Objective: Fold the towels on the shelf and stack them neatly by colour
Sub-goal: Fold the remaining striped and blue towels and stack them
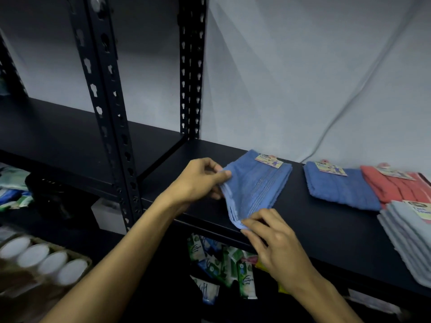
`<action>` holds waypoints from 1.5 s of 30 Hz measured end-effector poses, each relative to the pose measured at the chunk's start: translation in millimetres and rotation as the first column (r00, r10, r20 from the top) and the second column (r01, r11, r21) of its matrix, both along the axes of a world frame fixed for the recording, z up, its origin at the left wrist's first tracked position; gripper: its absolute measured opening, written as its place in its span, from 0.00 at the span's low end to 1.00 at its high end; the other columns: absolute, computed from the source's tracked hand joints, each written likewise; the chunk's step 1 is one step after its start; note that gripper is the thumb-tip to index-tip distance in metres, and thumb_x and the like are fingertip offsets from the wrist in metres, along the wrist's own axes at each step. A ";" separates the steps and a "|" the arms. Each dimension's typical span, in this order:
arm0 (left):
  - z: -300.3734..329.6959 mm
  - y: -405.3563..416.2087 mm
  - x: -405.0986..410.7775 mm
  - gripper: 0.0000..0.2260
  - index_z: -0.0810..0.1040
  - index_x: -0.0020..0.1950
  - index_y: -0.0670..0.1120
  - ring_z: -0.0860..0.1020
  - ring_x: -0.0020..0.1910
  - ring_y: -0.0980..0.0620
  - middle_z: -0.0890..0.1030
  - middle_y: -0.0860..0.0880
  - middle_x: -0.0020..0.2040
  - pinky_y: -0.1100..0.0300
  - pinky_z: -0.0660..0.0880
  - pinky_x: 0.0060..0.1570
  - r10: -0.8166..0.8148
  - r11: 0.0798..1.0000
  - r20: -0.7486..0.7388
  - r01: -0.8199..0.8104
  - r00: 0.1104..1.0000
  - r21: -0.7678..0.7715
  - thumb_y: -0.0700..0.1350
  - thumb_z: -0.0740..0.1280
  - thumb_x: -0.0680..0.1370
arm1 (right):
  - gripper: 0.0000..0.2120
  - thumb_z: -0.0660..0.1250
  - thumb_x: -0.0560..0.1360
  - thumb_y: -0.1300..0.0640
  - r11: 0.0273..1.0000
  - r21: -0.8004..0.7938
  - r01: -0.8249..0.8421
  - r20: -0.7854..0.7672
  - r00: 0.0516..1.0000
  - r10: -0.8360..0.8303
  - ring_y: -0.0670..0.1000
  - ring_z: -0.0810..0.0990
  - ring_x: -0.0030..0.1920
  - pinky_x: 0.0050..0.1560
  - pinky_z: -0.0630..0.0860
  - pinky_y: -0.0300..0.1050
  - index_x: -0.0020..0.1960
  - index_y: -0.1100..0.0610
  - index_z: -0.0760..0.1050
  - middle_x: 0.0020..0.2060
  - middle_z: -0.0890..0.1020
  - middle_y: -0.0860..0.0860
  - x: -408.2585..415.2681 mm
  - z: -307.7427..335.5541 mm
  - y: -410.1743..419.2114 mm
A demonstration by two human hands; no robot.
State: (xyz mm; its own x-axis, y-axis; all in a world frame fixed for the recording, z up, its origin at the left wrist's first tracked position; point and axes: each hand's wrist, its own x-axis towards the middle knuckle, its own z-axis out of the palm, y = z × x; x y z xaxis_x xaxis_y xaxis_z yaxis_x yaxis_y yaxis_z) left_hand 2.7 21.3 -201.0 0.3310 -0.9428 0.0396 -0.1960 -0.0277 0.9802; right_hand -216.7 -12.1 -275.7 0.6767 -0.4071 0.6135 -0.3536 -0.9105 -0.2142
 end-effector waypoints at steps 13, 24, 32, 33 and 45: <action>-3.0 24.9 -46.8 0.12 0.85 0.51 0.38 0.86 0.49 0.46 0.87 0.42 0.46 0.55 0.83 0.52 -0.026 0.989 -0.185 -0.002 0.982 -0.150 0.47 0.72 0.79 | 0.18 0.70 0.78 0.64 0.600 0.721 -0.347 0.490 0.867 -0.087 0.47 0.85 0.54 0.56 0.80 0.42 0.66 0.52 0.74 0.51 0.87 0.49 19.1 71.6 27.3; 67.9 27.2 -8.7 0.08 0.80 0.53 0.34 0.85 0.49 0.46 0.85 0.40 0.49 0.48 0.82 0.54 -0.426 0.887 0.489 0.457 0.761 0.060 0.38 0.65 0.83 | 0.37 0.74 0.75 0.58 0.817 0.541 -0.202 0.166 0.977 0.132 0.42 0.70 0.71 0.63 0.74 0.41 0.75 0.36 0.62 0.72 0.70 0.41 1.2 145.3 -54.2; 165.1 19.7 8.9 0.05 0.82 0.53 0.44 0.84 0.46 0.51 0.85 0.47 0.45 0.51 0.81 0.49 -0.298 0.918 0.831 0.380 0.469 0.114 0.38 0.66 0.82 | 0.12 0.75 0.68 0.64 0.571 0.729 -0.378 0.230 0.921 0.315 0.50 0.81 0.47 0.50 0.76 0.41 0.50 0.67 0.80 0.44 0.83 0.56 16.9 213.6 -95.4; 175.1 16.0 11.4 0.05 0.82 0.53 0.44 0.84 0.43 0.55 0.85 0.49 0.44 0.57 0.82 0.46 -0.256 0.934 0.850 0.343 0.460 0.096 0.38 0.66 0.82 | 0.13 0.75 0.68 0.63 0.589 0.711 -0.385 0.262 0.922 0.286 0.50 0.80 0.46 0.49 0.75 0.41 0.49 0.69 0.79 0.42 0.81 0.58 16.3 220.9 -98.8; 265.5 -95.4 16.8 0.07 0.74 0.51 0.46 0.78 0.51 0.42 0.80 0.44 0.49 0.49 0.76 0.50 0.201 0.962 0.963 0.150 0.180 -0.229 0.43 0.72 0.78 | 0.14 0.78 0.70 0.64 0.927 0.362 0.092 0.067 0.990 -0.125 0.51 0.75 0.35 0.33 0.74 0.43 0.36 0.59 0.73 0.33 0.76 0.55 20.2 327.5 -162.5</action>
